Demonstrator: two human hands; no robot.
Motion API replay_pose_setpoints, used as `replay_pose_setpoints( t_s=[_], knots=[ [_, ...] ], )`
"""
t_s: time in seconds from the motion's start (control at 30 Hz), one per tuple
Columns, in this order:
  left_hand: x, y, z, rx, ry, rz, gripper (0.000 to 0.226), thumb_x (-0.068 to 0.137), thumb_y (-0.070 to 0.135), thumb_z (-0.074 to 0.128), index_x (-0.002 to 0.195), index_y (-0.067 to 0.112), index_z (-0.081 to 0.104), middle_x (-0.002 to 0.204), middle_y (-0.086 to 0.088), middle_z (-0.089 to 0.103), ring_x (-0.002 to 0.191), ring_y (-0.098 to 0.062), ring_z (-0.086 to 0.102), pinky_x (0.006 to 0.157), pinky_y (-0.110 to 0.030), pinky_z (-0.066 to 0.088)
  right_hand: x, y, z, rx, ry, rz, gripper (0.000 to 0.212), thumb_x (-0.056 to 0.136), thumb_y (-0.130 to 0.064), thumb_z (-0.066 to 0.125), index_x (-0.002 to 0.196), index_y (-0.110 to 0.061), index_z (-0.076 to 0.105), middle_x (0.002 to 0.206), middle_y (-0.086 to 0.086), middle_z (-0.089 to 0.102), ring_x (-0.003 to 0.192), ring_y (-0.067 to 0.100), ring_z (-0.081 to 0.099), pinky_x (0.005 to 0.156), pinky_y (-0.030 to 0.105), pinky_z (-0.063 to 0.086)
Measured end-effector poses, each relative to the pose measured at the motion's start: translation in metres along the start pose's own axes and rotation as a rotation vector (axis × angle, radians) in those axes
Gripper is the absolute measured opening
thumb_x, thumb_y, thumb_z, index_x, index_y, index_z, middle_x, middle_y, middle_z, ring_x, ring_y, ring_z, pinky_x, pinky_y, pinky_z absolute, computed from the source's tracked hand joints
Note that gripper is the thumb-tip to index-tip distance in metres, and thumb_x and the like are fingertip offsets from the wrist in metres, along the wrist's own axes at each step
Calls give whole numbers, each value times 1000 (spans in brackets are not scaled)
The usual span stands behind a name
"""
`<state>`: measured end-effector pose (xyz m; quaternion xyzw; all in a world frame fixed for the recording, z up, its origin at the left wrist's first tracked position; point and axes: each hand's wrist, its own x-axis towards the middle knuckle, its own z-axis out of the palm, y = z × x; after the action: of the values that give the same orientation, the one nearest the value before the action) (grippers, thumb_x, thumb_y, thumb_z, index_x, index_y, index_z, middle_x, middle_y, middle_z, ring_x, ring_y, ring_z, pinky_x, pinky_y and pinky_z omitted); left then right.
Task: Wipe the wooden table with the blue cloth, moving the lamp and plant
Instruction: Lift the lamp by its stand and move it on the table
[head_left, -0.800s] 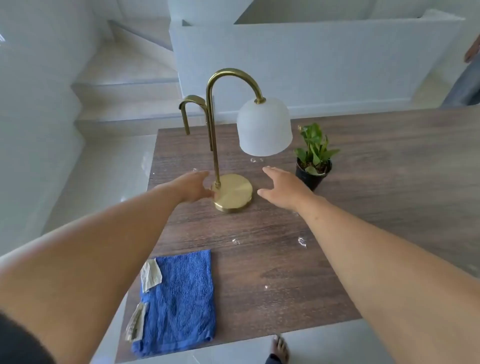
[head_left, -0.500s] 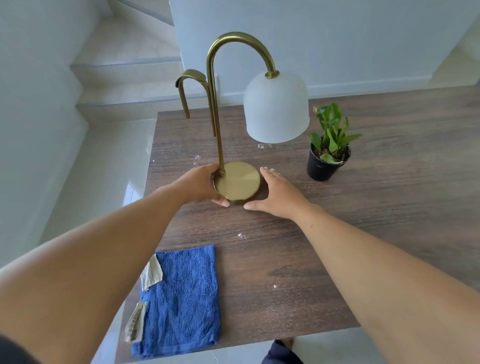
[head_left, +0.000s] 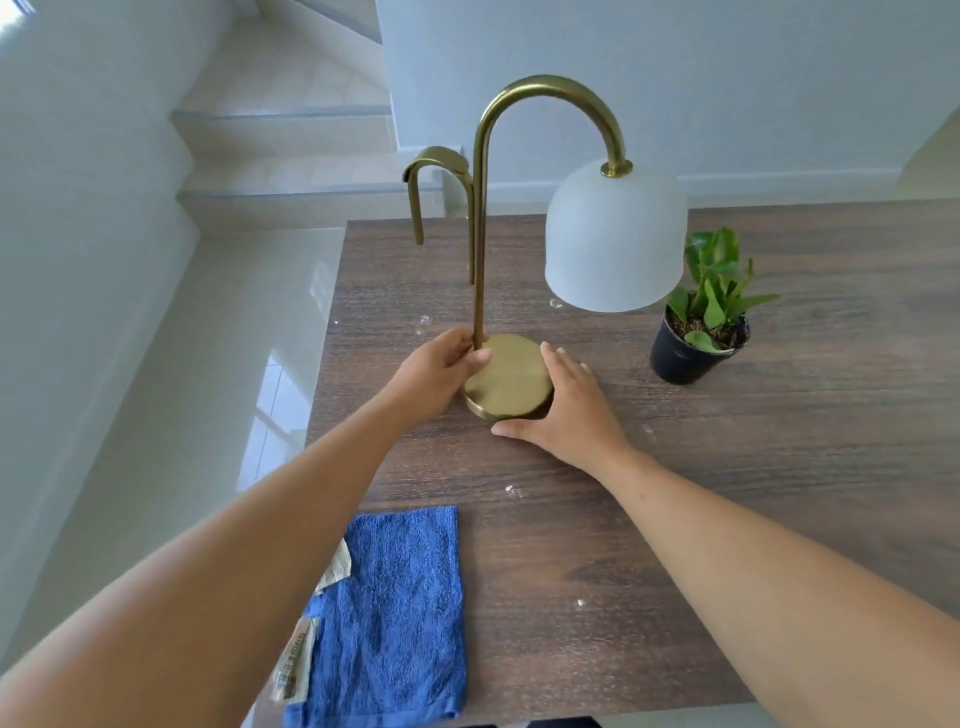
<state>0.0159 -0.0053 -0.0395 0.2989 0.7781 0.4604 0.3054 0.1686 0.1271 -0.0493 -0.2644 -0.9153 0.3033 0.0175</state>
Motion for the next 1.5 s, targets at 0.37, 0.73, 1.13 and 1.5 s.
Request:
replay_pose_setpoints(
  t_s=[0.37, 0.73, 1.13, 1.5],
  knots=[
    [29, -8, 3, -10, 239, 118, 17, 102, 21, 54, 102, 9, 67, 97, 16, 71, 85, 4, 62, 74, -19, 50, 29, -13, 14, -8, 90, 32, 125, 61, -70, 80, 157, -16, 22, 162, -2, 26, 151, 25, 16, 121, 39, 17],
    [73, -8, -44, -5, 305, 91, 18, 101, 10, 49, 92, 13, 65, 86, 5, 74, 84, -18, 64, 72, -37, 51, 99, -45, 9, -24, 32, -44, 123, 64, -66, 81, 157, -12, 21, 162, 0, 25, 151, 25, 16, 121, 38, 19],
    [145, -22, -100, 30, 356, 101, 25, 100, 9, 46, 87, 19, 65, 83, 5, 72, 76, -21, 62, 65, -38, 51, 194, -71, 19, -55, 16, -91, 125, 61, -68, 81, 155, -9, 26, 159, 0, 31, 150, 26, 18, 123, 39, 18],
    [193, -39, -135, -114, 359, 88, 18, 97, 18, 51, 83, 24, 62, 83, 2, 72, 90, -30, 70, 79, -58, 58, 251, -88, 26, -90, -7, -92, 126, 60, -74, 77, 155, -10, 26, 159, 2, 32, 149, 31, 20, 120, 44, 25]
  ],
)
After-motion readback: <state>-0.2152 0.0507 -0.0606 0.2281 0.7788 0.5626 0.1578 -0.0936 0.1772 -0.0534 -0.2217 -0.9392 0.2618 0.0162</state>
